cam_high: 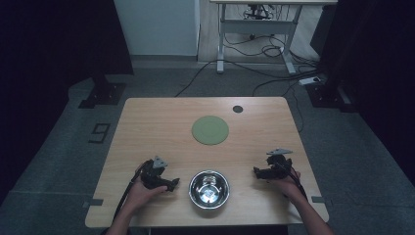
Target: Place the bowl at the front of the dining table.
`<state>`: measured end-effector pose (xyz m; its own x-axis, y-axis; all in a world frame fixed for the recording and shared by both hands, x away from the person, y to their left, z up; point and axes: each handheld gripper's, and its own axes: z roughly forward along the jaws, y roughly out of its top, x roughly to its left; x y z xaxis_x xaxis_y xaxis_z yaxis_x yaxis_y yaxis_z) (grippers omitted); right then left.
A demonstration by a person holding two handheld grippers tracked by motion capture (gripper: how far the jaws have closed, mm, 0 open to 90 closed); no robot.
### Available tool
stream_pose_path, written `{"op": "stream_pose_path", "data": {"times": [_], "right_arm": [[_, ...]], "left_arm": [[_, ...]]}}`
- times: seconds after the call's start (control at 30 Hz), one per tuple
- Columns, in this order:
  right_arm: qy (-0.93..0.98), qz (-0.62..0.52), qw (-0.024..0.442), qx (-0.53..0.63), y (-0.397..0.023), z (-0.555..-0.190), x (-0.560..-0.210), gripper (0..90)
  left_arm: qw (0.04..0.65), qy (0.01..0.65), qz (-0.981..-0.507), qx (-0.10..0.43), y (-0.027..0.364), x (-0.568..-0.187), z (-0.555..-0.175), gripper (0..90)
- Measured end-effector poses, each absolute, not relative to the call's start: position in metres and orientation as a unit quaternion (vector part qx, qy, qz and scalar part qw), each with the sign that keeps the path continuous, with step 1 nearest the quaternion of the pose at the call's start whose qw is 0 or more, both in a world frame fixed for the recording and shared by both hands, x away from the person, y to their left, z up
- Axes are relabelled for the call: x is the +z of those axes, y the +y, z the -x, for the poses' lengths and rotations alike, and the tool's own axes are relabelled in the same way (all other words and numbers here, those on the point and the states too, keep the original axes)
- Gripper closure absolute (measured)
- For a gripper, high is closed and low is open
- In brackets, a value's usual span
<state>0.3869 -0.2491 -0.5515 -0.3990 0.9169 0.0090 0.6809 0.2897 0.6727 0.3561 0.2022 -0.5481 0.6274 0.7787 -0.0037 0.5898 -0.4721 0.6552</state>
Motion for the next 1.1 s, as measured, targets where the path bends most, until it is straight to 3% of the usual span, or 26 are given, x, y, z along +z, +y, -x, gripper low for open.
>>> {"op": "stream_pose_path", "data": {"times": [0.4, 0.83, 1.1], "right_arm": [[0.775, -0.522, 0.194, 0.298, -0.25, -0.39, -0.551, 0.0], [0.76, -0.555, 0.179, 0.289, -0.259, -0.394, -0.542, 12.8], [0.737, -0.571, 0.177, 0.316, -0.268, -0.394, -0.534, 14.8]], "left_arm": [[0.312, 0.403, -0.848, 0.146, 0.202, -0.547, -0.354, 0.0], [0.319, 0.395, -0.849, 0.146, 0.205, -0.548, -0.353, 0.0], [0.319, 0.395, -0.849, 0.146, 0.205, -0.548, -0.353, 0.0]]}}
